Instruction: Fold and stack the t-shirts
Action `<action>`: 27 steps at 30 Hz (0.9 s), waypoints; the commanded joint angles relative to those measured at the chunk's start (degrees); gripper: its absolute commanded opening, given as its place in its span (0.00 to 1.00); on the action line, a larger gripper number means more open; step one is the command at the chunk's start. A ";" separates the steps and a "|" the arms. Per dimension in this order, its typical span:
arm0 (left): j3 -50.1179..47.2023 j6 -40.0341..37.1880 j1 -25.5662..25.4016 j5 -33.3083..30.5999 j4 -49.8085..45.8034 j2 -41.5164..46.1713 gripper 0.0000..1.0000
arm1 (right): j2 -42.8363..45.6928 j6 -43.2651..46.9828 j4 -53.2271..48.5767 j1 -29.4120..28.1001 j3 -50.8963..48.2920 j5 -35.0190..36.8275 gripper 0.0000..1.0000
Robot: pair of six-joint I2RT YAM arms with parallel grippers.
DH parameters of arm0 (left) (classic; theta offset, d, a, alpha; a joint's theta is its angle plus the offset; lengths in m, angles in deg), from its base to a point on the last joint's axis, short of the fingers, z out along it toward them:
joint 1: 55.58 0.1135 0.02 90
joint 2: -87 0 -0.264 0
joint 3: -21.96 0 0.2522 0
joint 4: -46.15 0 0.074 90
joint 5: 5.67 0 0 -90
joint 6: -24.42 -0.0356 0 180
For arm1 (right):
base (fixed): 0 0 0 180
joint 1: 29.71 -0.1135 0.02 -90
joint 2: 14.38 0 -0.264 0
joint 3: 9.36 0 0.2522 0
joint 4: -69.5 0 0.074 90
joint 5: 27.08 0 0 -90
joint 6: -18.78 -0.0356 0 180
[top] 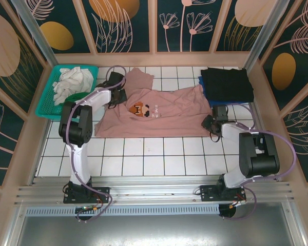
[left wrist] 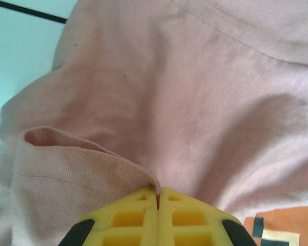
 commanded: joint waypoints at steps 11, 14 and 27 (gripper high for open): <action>14.96 -0.33 0.22 1.17 -7.70 -8.61 0.42 | 11.08 -4.29 -6.16 -6.22 -7.22 4.90 0.35; 10.89 -0.89 0.22 0.96 -6.20 -3.21 0.51 | 12.26 -3.05 -5.48 -6.51 -5.22 4.03 0.35; -20.25 3.34 -4.00 2.72 6.13 12.98 0.45 | 4.67 2.79 -4.77 -5.98 6.80 3.00 0.37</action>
